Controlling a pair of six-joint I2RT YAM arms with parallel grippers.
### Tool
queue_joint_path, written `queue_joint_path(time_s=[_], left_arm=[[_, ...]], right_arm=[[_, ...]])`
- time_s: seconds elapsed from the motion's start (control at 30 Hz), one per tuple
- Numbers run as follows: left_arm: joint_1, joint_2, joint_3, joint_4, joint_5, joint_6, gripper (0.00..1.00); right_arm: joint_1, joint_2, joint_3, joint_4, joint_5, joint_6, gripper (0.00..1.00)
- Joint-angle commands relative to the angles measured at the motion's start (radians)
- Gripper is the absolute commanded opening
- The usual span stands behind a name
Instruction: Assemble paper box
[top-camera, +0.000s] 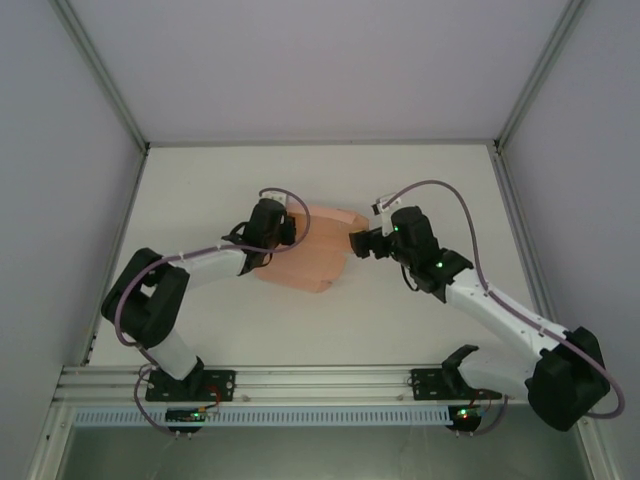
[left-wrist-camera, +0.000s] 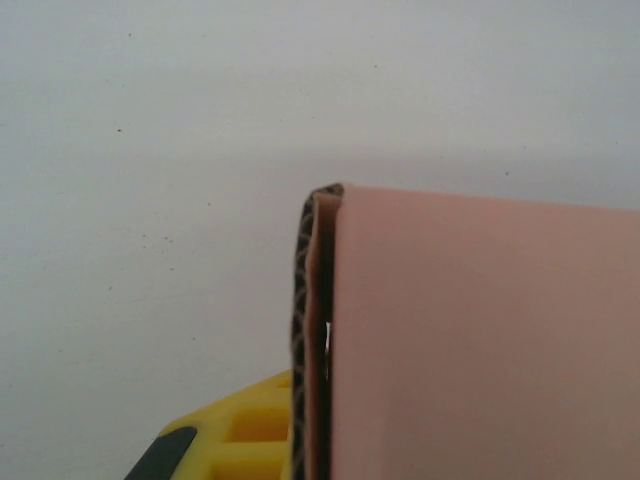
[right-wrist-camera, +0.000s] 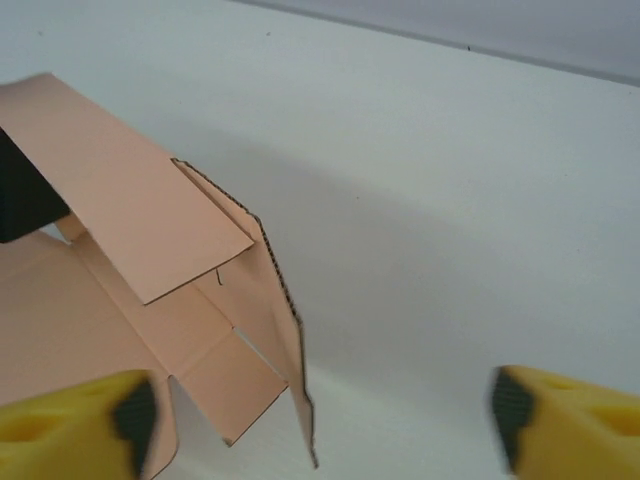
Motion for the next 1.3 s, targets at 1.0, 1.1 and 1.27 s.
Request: queue_joint_path(time_s=[1.0,1.1,1.27], left_arm=[[-0.04,-0.011,0.023,0.016,-0.014,-0.008,0.0],[-0.039,-0.009,0.031,0.006,-0.039,-0.026,0.0],[-0.036,-0.01,0.06,-0.03,-0.075,-0.049,0.0]], right_arm=[[0.052,0.409,0.045,0.592,0.444,0.265,0.99],[0.056,0.361,0.041,0.465,0.453,0.241,0.99],[0.006,0.233,0.018,0.134,0.295,0.254,0.99]])
